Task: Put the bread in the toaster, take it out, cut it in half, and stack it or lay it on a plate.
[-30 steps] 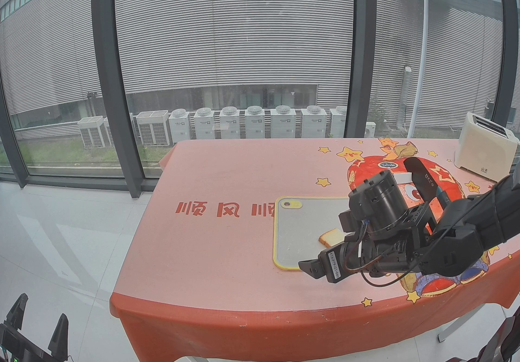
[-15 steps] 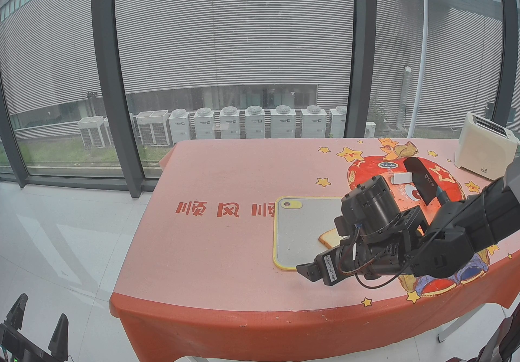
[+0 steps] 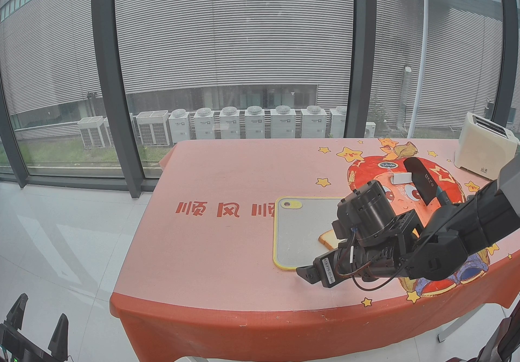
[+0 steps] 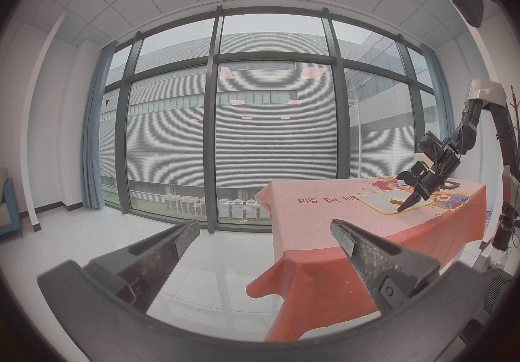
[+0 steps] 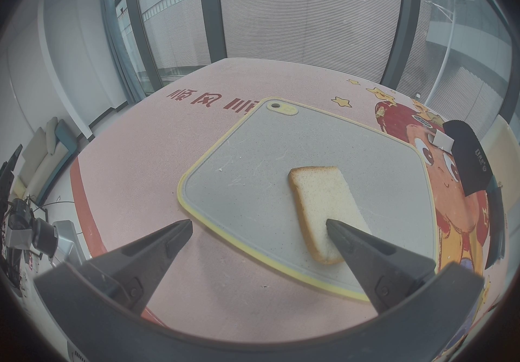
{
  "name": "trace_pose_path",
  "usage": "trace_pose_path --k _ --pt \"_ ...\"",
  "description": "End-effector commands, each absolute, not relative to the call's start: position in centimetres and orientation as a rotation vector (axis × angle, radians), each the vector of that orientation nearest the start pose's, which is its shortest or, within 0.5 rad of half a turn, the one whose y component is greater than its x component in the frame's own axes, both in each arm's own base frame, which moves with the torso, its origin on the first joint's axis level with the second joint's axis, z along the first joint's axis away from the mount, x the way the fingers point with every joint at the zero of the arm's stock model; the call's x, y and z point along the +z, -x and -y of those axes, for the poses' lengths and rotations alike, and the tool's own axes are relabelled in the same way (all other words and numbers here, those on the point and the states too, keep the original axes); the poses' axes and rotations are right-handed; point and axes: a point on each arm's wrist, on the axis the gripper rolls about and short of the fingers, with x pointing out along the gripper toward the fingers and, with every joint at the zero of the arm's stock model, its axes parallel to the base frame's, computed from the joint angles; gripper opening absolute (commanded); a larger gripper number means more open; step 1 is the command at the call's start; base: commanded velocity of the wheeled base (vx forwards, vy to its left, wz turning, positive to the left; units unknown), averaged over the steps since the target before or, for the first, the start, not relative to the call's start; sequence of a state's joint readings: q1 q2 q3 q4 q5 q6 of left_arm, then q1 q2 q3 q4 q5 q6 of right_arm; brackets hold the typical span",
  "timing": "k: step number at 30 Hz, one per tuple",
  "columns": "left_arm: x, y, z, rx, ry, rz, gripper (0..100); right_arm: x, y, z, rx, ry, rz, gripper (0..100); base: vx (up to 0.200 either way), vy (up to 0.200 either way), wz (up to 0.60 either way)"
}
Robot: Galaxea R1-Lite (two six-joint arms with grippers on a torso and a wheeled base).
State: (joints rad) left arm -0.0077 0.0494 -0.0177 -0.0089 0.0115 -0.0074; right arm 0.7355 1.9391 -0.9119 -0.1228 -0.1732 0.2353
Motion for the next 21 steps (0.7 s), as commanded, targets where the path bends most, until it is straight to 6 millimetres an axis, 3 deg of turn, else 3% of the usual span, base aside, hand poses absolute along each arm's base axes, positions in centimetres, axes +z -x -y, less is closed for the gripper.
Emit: trace_pose_path --k 1,21 --pt "7.75 1.89 -0.04 0.005 0.007 -0.041 100 8.70 -24.37 -21.63 0.420 0.190 -0.882 100 0.000 0.000 0.00" --pt "7.75 1.89 -0.04 0.005 0.007 -0.041 100 8.54 -24.24 -21.65 0.422 0.197 -0.888 100 0.000 0.000 0.00"
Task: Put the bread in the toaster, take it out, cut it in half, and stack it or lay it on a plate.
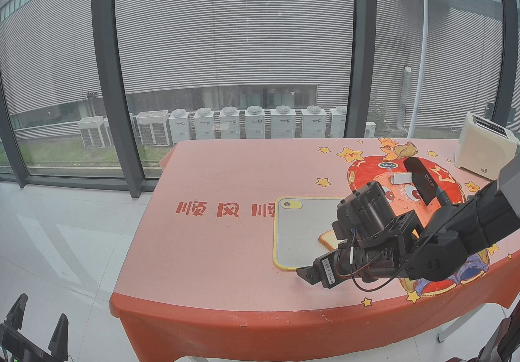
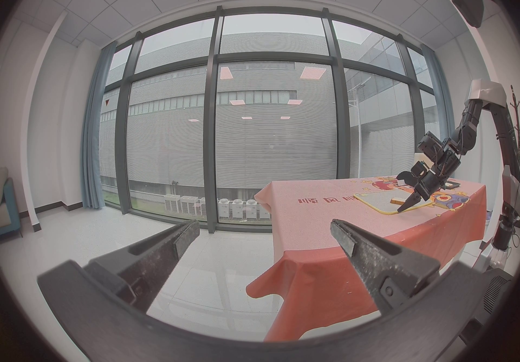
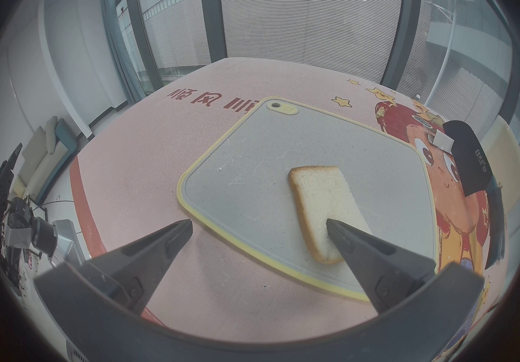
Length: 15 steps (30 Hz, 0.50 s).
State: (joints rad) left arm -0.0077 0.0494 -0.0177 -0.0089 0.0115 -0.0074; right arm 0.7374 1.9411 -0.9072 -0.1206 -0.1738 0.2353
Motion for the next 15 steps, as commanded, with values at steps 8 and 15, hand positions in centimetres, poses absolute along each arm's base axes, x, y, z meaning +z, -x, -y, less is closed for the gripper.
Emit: trace_pose_path --k 8,15 --pt "7.75 1.89 -0.04 0.005 0.007 -0.041 100 8.52 -24.30 -21.64 0.420 0.195 -0.889 0 0.000 0.000 0.00" --pt "7.75 1.89 -0.04 0.005 0.007 -0.041 100 8.57 -24.43 -21.48 0.413 0.190 -0.887 0 0.000 0.000 0.00"
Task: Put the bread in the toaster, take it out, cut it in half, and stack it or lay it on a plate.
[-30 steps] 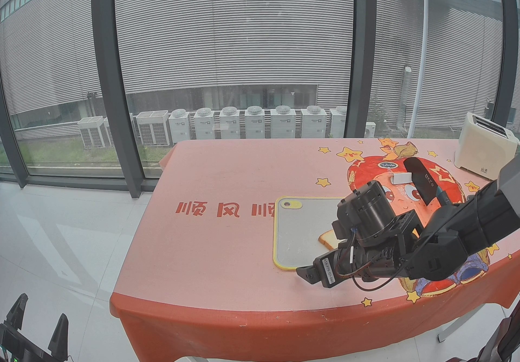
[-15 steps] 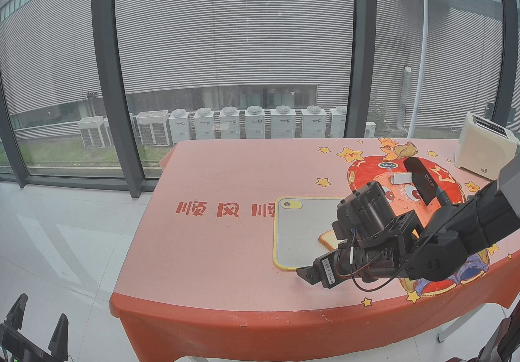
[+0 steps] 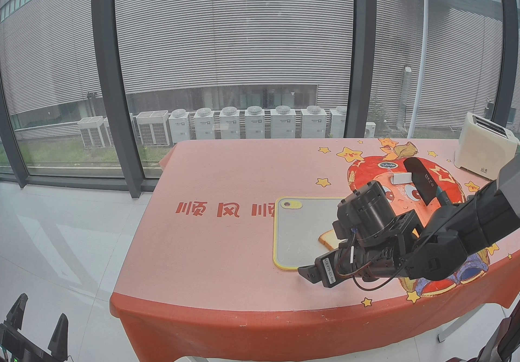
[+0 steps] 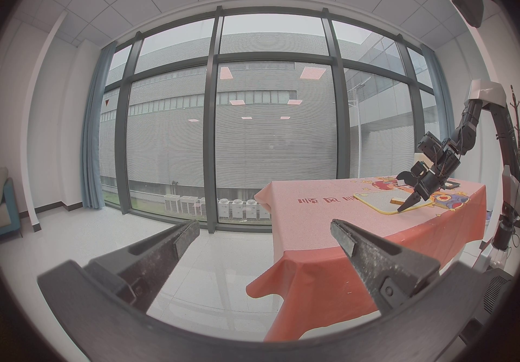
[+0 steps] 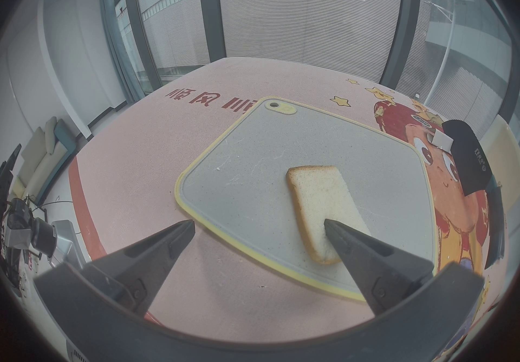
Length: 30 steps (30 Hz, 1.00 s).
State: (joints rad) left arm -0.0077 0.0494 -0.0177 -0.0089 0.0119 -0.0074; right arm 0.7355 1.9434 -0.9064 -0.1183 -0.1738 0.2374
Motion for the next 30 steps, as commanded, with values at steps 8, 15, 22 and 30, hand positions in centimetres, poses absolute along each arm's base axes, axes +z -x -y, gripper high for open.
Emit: trace_pose_path --k 8,15,22,30 --pt "7.75 1.89 -0.04 0.005 0.007 -0.041 100 8.80 -24.36 -21.42 0.402 0.200 -0.873 0 0.000 0.000 0.00" --pt "7.75 1.89 -0.04 0.005 0.007 -0.041 100 9.03 -24.09 -21.52 0.410 0.200 -0.867 0 0.000 0.000 0.00" --pt "7.75 1.89 -0.04 0.005 0.007 -0.041 100 9.19 -24.04 -21.50 0.402 0.203 -0.859 0 0.000 0.000 0.00" --pt "7.75 1.89 -0.04 0.005 0.007 -0.041 100 9.09 -24.10 -21.48 0.398 0.205 -0.861 0 0.000 0.000 0.00"
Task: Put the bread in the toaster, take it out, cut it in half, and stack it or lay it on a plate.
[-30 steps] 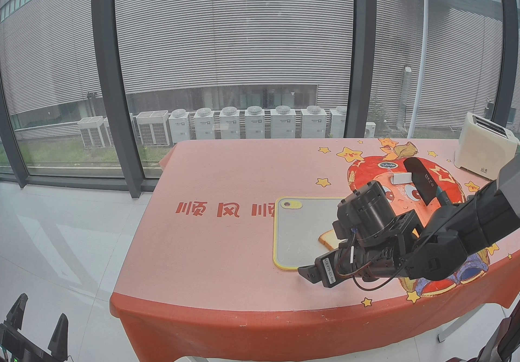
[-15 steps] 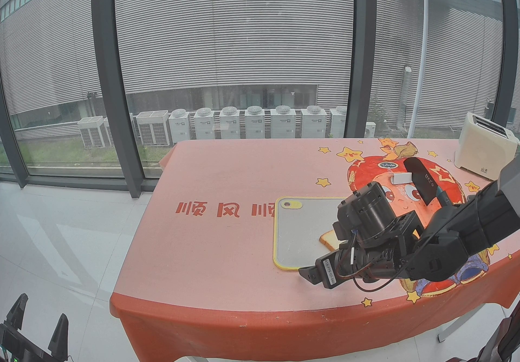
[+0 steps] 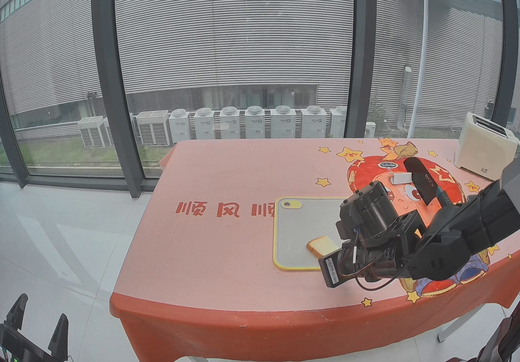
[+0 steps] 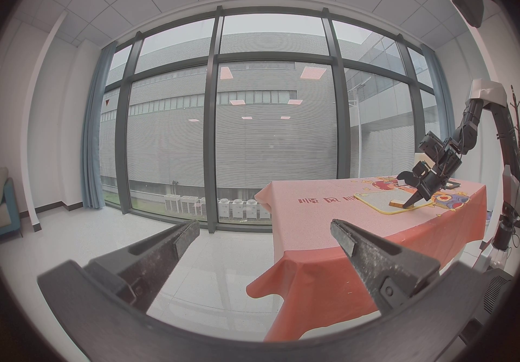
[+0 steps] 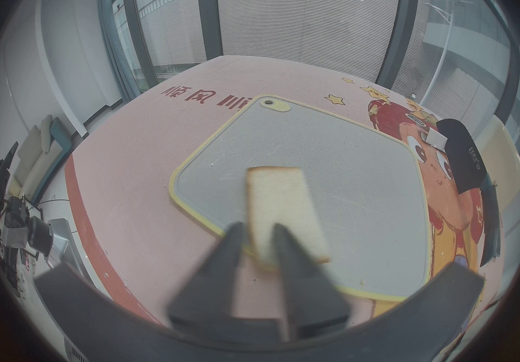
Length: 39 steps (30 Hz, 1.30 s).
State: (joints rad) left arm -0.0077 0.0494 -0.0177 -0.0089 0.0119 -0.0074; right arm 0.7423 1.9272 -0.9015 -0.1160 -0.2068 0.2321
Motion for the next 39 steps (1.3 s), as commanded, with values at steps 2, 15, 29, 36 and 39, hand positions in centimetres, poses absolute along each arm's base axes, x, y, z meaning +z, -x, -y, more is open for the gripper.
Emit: trace_pose_path --k 2,15,29,36,39 --pt "7.7 1.9 0.0 0.005 0.007 -0.041 100 9.0 -24.1 -21.5 0.398 0.205 -0.862 0 0.000 0.000 0.00" --pt "7.7 1.9 0.0 0.005 0.007 -0.041 100 9.6 -23.9 -21.4 0.401 0.198 -0.847 0 0.000 0.000 0.00" --pt "7.7 1.9 0.0 0.005 0.007 -0.041 100 11.4 -23.1 -20.7 0.411 0.177 -0.804 0 0.000 0.000 0.00" --pt "7.7 1.9 0.0 0.005 0.007 -0.041 100 12.2 -22.5 -20.2 0.419 0.170 -0.781 0 0.000 0.000 0.00" --pt "7.7 1.9 0.0 0.005 0.007 -0.041 100 12.1 -22.5 -20.2 0.417 0.172 -0.783 0 0.000 0.000 0.00"
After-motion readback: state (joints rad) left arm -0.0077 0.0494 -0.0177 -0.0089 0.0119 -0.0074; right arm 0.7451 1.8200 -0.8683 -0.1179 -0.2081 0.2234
